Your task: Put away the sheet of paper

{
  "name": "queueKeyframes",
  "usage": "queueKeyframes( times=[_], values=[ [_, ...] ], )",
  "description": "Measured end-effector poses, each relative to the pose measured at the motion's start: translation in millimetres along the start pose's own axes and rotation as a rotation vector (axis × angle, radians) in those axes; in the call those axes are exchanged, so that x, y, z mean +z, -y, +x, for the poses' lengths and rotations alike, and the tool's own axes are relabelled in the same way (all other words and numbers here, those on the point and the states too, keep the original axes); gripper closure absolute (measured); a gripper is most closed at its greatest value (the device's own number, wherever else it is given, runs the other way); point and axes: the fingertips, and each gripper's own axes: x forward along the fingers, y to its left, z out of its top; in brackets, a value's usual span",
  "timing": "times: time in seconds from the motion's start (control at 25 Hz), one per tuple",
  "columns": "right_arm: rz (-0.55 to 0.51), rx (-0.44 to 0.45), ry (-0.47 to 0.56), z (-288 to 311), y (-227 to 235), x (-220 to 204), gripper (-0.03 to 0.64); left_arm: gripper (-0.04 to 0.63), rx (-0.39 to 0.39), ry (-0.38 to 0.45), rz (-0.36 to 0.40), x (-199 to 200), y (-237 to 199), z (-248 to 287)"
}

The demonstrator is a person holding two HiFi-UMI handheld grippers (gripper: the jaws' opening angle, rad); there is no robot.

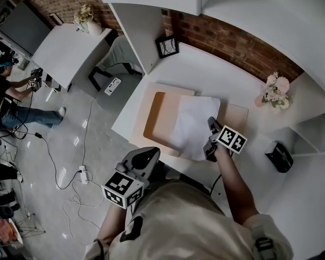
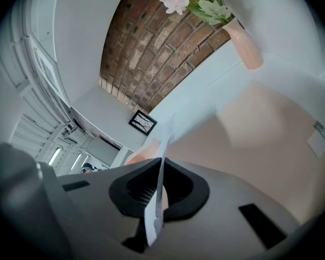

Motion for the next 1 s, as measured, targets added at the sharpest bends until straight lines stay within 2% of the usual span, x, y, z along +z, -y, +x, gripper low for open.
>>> queueKeyframes(
  times=[0.24,0.56,1.0],
  values=[
    [0.017,-0.025,0.007,1.4,-5.8,-5.9,0.589,0.580,-0.033,0.023,-0.004,0.4,-20.9,-1.5],
    [0.025,-0.097,0.026,5.6,-15.7,-15.0,0.589,0.580,-0.097,0.054,-0.048,-0.7,-62.5,-11.0],
    [0.044,-0.134,0.032,23.8,-34.8,-24.7,0.589,0.580,-0.132,0.074,-0.092,-5.4,-111.9,-24.3]
  ],
)
